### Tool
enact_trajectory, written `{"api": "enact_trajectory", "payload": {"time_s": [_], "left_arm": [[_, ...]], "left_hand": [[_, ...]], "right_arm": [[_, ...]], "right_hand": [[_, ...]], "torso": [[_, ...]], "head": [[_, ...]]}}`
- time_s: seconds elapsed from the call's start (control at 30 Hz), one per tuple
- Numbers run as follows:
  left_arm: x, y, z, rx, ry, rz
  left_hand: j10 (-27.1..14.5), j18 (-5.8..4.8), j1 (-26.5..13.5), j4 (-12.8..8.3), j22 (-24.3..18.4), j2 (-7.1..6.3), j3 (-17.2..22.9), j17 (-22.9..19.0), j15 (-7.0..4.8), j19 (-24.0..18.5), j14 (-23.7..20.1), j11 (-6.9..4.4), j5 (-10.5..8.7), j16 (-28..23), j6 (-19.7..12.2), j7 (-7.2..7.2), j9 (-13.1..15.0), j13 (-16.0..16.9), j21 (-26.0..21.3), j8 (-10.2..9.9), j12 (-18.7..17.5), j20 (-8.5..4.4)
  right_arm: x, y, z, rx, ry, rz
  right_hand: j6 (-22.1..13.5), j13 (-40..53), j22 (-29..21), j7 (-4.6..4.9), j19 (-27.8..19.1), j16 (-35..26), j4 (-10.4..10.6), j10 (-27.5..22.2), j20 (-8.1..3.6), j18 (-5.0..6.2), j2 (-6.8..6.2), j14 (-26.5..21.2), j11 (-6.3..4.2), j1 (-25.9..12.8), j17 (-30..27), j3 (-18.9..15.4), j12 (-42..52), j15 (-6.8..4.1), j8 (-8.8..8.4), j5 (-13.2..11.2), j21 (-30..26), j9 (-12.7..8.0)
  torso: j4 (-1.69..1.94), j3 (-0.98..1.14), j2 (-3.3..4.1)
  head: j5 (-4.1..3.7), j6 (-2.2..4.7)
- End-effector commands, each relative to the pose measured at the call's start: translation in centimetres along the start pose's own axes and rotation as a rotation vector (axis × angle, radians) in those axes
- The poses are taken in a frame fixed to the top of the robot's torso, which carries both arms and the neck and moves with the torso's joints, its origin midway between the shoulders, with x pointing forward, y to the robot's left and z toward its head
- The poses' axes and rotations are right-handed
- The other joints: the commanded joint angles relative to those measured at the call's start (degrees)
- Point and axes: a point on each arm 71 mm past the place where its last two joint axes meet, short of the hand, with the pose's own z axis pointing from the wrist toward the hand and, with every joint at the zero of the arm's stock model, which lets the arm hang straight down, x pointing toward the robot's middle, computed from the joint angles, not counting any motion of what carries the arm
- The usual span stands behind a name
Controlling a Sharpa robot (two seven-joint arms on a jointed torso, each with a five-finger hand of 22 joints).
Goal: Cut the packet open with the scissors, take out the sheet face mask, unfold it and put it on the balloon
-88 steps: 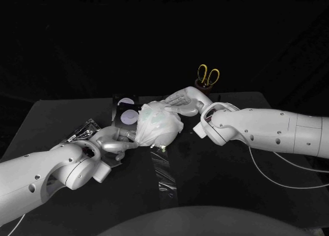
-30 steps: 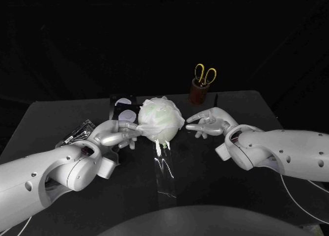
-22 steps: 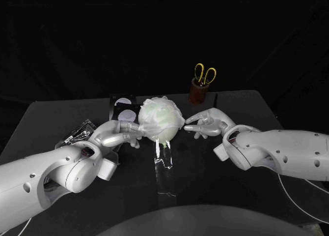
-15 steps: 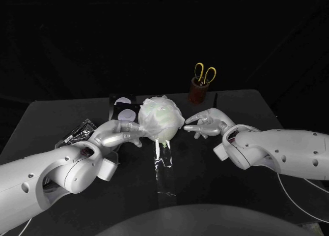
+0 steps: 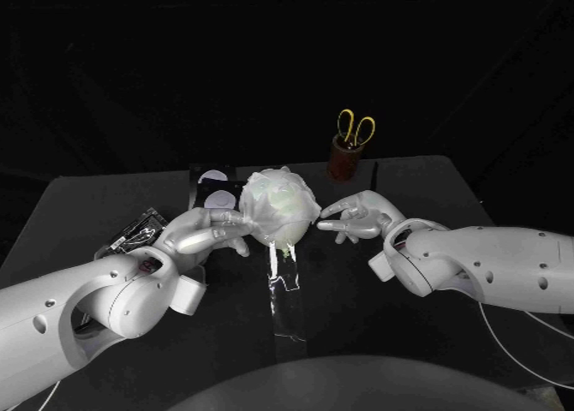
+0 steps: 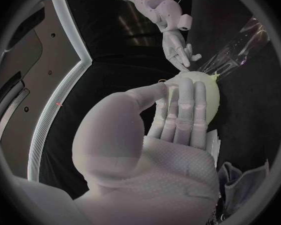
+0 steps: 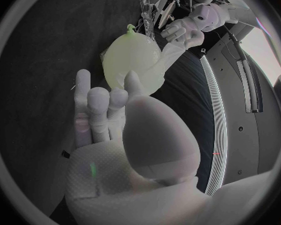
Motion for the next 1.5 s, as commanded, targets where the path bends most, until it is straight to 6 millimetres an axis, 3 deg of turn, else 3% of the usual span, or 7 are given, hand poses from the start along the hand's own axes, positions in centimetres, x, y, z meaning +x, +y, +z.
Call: {"api": "enact_trajectory", "payload": {"time_s": [0.03,0.27,0.5,0.87,0.93,1.23,1.5], "left_arm": [[0.4,-0.3,0.0,0.031,0.03,-0.09],[0.6,-0.3,0.1,0.033,0.044,-0.126],[0.5,-0.3,0.1,0.024,0.028,-0.144],[0.5,-0.2,0.1,0.011,0.024,-0.152],[0.5,-0.2,0.1,0.01,0.024,-0.152],[0.5,-0.2,0.0,0.007,0.022,-0.152],[0.3,-0.2,0.0,0.009,0.007,-0.148]], "left_hand": [[1.57,0.63,-0.04,0.85,-0.07,1.38,0.5,-0.72,-0.19,0.79,1.65,-0.06,0.08,-0.21,-2.24,0.02,11.16,-1.33,0.15,2.35,-1.56,-0.15],[2.76,0.57,-0.1,2.01,-0.38,2.47,1.35,-1.36,-0.17,1.29,2.66,-0.06,0.14,0.08,-5.85,0.3,13.45,-1.36,-0.09,5.76,-3.69,-0.25],[4.52,0.6,0.11,2.24,-0.24,2.11,2.15,-1.59,-0.44,1.94,3.6,-0.17,0.13,0.84,-7.95,0.46,14.87,-1.28,0.41,8.41,-4.73,-0.52],[5.58,0.61,0.31,2.07,0.04,1.68,2.34,-1.58,-0.66,2.19,4.05,-0.37,0.13,1.39,-8.12,0.32,14.95,-1.26,0.95,9.07,-5.02,-0.76],[5.68,0.6,0.3,2.08,0.08,1.64,2.35,-1.57,-0.68,2.21,4.12,-0.39,0.13,1.49,-8.12,0.3,14.93,-1.26,1.02,9.13,-5.07,-0.78],[5.71,0.6,0.3,2.08,0.09,1.62,2.35,-1.56,-0.69,2.22,4.14,-0.4,0.13,1.52,-8.11,0.29,14.93,-1.27,1.04,9.15,-5.1,-0.79],[6.04,0.59,0.28,2.15,0.16,1.59,2.35,-1.55,-0.72,2.24,4.19,-0.46,0.13,1.69,-8.11,0.24,14.88,-1.24,1.16,9.25,-5.15,-0.83]], "right_arm": [[0.3,0.0,0.1,-0.003,0.017,0.012],[0.7,-0.1,0.5,0.003,0.015,0.024],[1.1,0.0,1.0,0.008,0.009,0.045],[1.8,0.3,1.3,-0.002,0.027,0.061],[2.0,0.4,1.3,-0.004,0.032,0.063],[2.3,0.6,1.1,-0.024,0.043,0.064],[1.9,1.0,0.5,-0.074,0.006,0.08]], "right_hand": [[-0.51,0.11,0.08,0.09,-0.38,0.27,-0.05,-0.26,0.09,0.97,0.32,-0.34,-0.06,0.16,0.04,-0.41,0.3,0.04,0.15,-0.27,0.16,-0.07],[-0.74,0.38,0.35,0.19,-0.76,0.62,0.1,-0.41,0.18,0.97,0.66,-0.57,0.05,0.14,0.04,-0.9,0.49,0.13,0.14,-0.27,0.36,-0.12],[-0.92,1.26,0.63,0.27,-1.17,1.35,0.34,-0.16,0.28,0.97,1.26,-0.51,0.13,0.08,0.65,-1.37,1.27,0.23,0.17,-0.27,0.57,-0.17],[0.92,5.91,1.58,-0.33,-1.59,4.89,0.44,2.24,0.21,1.13,3.8,1.27,-0.35,1.21,4.63,-1.52,5.67,-0.09,1.38,-0.34,1.53,0.18],[2.78,10.25,2.16,-1.11,-1.35,7.47,-0.18,4.86,-0.05,1.23,5.04,3.17,-0.97,2.57,8.4,-0.85,9.75,-0.57,2.48,-0.33,2.27,0.58],[7.2,19.05,5.08,-3.93,-0.9,13.97,-3.21,10.07,-1.29,1.22,7.04,7.81,-3.17,5.61,18.16,1.18,17.73,-2.53,6.42,-0.33,5.79,2.27],[6.24,26.11,9.05,-4.32,-2.2,17.3,-5.67,14.01,-1.92,0.97,7.22,10.19,-3.79,4.39,23.76,3.57,23.52,-3.15,9.89,-0.3,9.93,4.48]], "torso": [[0.04,0.0,0.04],[0.08,-0.01,0.0],[0.09,0.0,0.01],[0.05,-0.02,0.02],[0.07,-0.03,0.0],[0.04,-0.03,0.0],[0.0,-0.01,-0.02]], "head": [[-0.16,0.01],[-0.33,-0.04],[-0.31,-0.09],[-0.22,-0.08],[-0.17,-0.06],[-0.07,-0.1],[0.09,-0.14]]}}
